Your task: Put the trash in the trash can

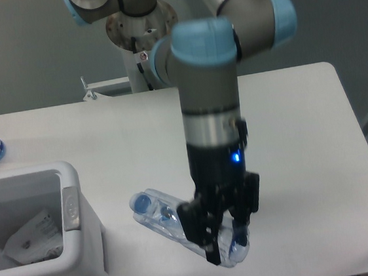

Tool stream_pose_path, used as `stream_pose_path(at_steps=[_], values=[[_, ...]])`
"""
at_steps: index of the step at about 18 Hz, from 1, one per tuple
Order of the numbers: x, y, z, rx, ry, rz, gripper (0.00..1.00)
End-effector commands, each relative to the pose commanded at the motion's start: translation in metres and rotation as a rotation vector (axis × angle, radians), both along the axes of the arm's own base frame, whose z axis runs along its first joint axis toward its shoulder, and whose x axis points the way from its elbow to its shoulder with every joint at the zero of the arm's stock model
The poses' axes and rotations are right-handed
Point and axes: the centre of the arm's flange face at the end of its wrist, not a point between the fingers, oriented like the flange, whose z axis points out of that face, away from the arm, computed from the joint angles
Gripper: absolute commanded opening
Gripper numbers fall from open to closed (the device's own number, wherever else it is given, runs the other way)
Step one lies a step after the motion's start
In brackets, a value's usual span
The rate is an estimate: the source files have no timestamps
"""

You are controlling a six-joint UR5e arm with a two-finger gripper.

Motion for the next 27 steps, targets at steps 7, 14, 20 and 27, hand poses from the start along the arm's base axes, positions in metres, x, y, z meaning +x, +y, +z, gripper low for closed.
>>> stream_pose_path(at_steps=[7, 14, 20, 27], values=[[0.107, 0.041, 0.013, -0.011, 0.113, -0.270, 0.52], [0.168, 0.083, -0.022, -0.076, 0.194, -0.456, 0.53], [0.180, 0.097, -0.038, -0.113, 0.277, -0.549, 1.00], [0.130, 0.059, 0.001, -0.092, 0.312, -0.434, 1.00]])
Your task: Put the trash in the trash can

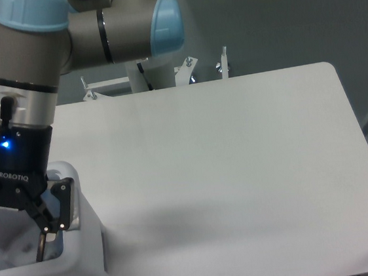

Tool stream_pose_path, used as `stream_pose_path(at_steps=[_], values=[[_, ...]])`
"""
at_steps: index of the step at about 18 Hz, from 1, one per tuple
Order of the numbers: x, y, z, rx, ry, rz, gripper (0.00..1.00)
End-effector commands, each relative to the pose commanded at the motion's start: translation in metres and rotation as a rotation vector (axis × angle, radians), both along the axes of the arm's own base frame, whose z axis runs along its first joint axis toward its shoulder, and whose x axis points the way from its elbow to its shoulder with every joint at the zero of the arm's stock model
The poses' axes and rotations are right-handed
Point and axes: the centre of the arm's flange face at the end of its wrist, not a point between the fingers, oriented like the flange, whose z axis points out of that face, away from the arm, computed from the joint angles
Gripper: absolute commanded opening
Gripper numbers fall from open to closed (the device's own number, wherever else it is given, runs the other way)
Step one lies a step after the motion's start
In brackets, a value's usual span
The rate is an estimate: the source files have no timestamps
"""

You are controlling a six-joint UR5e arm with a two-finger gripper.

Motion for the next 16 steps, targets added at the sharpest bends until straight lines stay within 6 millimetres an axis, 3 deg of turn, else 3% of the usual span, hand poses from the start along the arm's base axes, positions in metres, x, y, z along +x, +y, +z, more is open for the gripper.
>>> stream_pose_path(at_steps=[3, 8, 13, 16], values=[[-0.035, -0.029, 0.016, 0.005, 0.013, 0.068, 1.00], [-0.091, -0.089, 0.011, -0.117, 0.096, 0.087, 1.00], [-0.109, -0.128, -0.010, -0.269, 0.257, -0.039, 1.00], [-0.118, -0.149, -0.027, -0.453, 0.407, -0.105, 1.00]])
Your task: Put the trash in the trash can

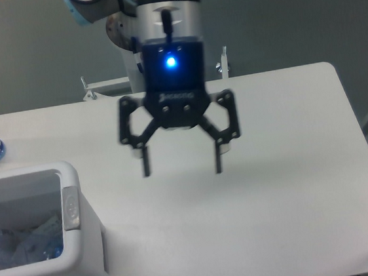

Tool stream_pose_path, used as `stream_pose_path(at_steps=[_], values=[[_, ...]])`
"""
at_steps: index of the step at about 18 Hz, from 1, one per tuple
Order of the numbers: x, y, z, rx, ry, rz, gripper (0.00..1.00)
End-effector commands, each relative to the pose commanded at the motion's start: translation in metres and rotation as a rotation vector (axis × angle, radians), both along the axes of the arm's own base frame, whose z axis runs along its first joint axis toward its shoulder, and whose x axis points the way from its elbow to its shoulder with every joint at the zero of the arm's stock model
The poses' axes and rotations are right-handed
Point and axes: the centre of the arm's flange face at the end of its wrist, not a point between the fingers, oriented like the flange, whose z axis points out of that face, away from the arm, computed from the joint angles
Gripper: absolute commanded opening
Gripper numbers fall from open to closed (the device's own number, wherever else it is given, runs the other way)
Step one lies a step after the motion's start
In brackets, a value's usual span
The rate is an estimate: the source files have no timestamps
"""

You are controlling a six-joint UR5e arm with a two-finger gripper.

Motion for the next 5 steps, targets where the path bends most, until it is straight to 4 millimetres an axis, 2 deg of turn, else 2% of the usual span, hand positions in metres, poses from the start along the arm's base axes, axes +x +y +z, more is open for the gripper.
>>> stream_pose_path(at_steps=[2, 5], values=[[-0.006, -0.011, -0.015, -0.129, 0.091, -0.051, 1.00], [-0.018, -0.025, -0.019, -0.207, 0.157, -0.100, 1.00]])
